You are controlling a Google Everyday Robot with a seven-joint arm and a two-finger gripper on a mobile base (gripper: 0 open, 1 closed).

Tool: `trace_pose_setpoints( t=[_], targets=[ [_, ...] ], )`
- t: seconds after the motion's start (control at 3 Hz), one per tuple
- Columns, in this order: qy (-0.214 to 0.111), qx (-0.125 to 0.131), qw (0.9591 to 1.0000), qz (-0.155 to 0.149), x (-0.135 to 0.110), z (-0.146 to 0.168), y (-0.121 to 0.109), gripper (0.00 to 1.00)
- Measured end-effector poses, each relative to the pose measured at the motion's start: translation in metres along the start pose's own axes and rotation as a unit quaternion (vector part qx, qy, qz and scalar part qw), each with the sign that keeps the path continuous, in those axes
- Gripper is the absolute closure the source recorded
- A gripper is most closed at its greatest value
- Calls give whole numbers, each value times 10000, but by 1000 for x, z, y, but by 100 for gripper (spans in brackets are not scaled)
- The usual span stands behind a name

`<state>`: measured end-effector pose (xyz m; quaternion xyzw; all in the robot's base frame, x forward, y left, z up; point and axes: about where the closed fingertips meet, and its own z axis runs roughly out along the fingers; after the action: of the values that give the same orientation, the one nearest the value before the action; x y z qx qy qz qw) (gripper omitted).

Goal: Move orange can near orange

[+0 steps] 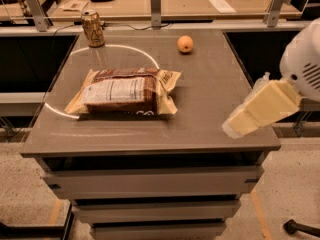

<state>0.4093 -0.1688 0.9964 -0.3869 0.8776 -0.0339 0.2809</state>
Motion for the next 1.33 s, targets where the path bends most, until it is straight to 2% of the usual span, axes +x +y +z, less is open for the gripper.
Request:
trace_pose_setpoints(
  t=[0.33, 0.67, 1.0, 1.33],
  targets=[
    [-251, 485, 9985, 88, -5, 14, 14, 0],
    [-647, 973, 9927, 298, -24, 31, 8, 0],
    [-1157, 1199, 9828, 791, -33, 47, -6, 0],
    [-1723, 1330, 9678, 1263, -38, 57, -19, 0]
  ],
)
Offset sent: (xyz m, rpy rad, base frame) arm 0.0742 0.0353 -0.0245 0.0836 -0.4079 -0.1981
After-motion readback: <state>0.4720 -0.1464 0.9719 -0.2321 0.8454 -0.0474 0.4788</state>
